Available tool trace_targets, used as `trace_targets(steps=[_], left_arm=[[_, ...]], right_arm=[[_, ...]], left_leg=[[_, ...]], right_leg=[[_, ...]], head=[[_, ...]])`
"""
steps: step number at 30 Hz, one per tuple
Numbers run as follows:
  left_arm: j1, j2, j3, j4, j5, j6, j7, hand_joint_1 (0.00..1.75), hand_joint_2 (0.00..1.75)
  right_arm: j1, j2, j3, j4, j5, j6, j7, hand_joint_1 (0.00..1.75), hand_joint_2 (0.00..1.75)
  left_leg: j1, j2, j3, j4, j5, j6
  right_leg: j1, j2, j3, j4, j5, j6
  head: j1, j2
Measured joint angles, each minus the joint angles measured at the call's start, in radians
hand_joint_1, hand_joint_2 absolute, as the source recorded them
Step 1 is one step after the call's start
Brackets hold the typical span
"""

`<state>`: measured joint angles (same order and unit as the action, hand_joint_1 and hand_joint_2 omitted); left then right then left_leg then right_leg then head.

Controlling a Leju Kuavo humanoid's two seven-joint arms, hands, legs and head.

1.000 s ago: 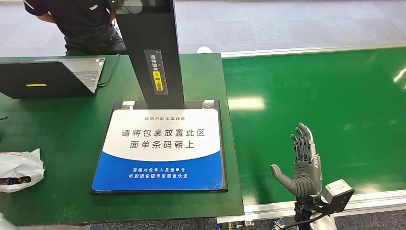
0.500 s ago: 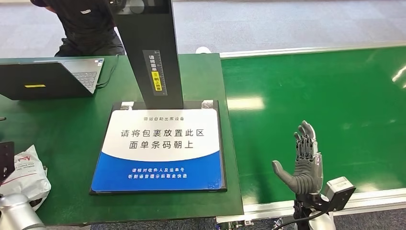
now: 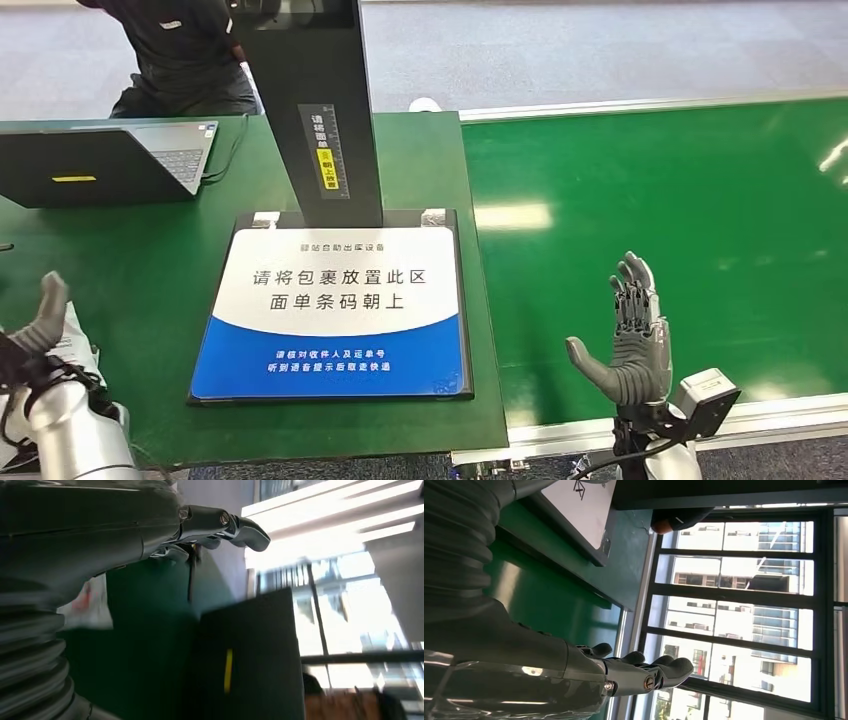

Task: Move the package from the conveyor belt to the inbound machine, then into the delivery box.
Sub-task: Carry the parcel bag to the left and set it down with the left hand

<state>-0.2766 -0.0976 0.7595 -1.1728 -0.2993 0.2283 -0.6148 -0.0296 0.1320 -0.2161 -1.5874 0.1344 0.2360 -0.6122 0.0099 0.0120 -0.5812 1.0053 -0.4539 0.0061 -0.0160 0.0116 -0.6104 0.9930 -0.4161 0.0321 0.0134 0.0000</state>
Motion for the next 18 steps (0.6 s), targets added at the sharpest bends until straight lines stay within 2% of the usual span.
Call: trace_targets(steps=[4, 10, 13, 18], left_arm=[[0.052, -0.001, -0.16, 0.007, 0.088, -0.243, 0.014, 0.0, 1.75], [0.128, -0.033, -0.4, 0.008, 0.19, -0.43, 0.063, 0.0, 1.75], [0.152, -0.045, -0.492, 0.008, 0.197, -0.433, 0.076, 0.0, 1.75], [0.179, -0.06, -0.588, 0.001, 0.162, -0.355, 0.08, 0.0, 1.75]], right_arm=[[-0.007, 0.0, 0.001, 0.011, 0.003, 0.007, -0.008, 0.0, 1.75], [-0.019, 0.0, 0.027, 0.023, 0.02, 0.02, -0.003, 0.0, 1.75], [-0.022, 0.0, 0.047, 0.033, 0.027, 0.025, 0.005, 0.0, 1.75], [-0.025, 0.0, 0.077, 0.046, 0.034, 0.034, 0.01, 0.0, 1.75]], left_leg=[[0.0, 0.0, 0.0, 0.0, 0.0, 0.0], [-0.001, 0.0, -0.001, 0.0, 0.0, 0.0], [-0.001, 0.0, -0.001, 0.0, 0.0, 0.0], [0.0, 0.0, -0.001, 0.0, 0.0, 0.0]], right_leg=[[0.0, 0.001, 0.0, 0.0, 0.0, 0.0], [0.0, 0.001, -0.001, 0.0, 0.0, 0.0], [0.0, 0.001, -0.001, 0.0, 0.0, 0.0], [0.0, 0.001, -0.001, 0.0, 0.0, 0.0]], head=[[0.0, 0.0], [0.0, 0.0], [0.0, 0.0], [0.0, 0.0]])
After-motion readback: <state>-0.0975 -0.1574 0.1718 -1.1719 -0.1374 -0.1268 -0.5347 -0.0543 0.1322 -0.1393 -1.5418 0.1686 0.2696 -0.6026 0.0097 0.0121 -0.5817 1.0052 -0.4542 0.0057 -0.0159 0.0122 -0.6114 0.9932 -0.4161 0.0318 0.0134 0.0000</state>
